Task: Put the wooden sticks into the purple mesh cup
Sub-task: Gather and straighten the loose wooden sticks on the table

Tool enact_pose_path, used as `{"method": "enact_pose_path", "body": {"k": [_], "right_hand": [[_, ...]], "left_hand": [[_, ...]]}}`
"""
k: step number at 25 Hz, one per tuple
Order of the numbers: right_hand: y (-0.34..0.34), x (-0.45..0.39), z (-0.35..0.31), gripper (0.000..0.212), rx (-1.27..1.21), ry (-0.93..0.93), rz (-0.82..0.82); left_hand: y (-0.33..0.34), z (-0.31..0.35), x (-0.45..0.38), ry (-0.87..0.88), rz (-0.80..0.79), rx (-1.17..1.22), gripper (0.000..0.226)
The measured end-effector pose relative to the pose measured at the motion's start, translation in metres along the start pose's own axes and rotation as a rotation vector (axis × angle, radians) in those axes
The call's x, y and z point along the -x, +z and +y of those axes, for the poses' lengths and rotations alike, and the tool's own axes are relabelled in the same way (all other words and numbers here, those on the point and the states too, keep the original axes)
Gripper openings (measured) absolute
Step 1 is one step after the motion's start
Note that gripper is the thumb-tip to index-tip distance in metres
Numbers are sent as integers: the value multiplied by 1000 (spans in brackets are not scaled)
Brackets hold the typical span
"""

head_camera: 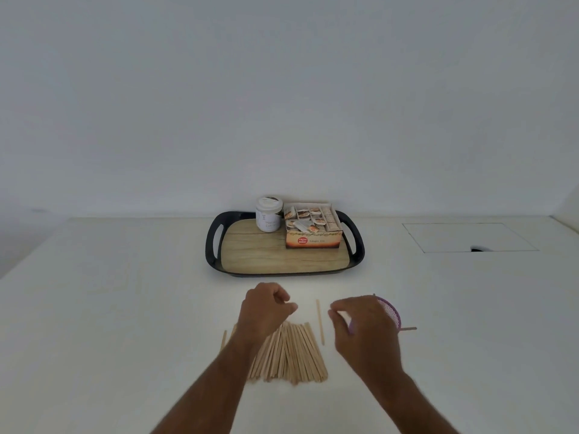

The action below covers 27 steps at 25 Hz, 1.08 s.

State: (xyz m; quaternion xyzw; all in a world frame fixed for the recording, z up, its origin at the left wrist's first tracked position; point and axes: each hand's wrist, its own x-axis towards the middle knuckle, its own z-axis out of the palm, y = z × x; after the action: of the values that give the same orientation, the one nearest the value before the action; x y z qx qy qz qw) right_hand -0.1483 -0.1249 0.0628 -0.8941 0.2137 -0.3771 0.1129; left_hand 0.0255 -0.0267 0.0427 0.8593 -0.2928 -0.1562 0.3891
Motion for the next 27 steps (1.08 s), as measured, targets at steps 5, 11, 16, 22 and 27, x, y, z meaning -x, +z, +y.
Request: {"method": "enact_pose_path", "body": {"k": [5, 11, 16, 22, 27], "right_hand": [[45, 12, -8, 26, -21, 318, -487], [76, 19, -1, 42, 82, 436, -778], [76, 13, 1, 31, 72, 490, -712], [75, 15, 5, 14, -22, 527, -643], [70, 12, 6, 6, -125, 551, -551]], "left_hand": [[5, -26, 7, -110, -122, -290, 38], [13, -31, 13, -160, -164, -403, 57], [12, -31, 9, -206, -179, -331, 39], [11, -36, 4, -287, -189, -213, 23], [11, -40, 3, -303, -182, -189, 16]]}}
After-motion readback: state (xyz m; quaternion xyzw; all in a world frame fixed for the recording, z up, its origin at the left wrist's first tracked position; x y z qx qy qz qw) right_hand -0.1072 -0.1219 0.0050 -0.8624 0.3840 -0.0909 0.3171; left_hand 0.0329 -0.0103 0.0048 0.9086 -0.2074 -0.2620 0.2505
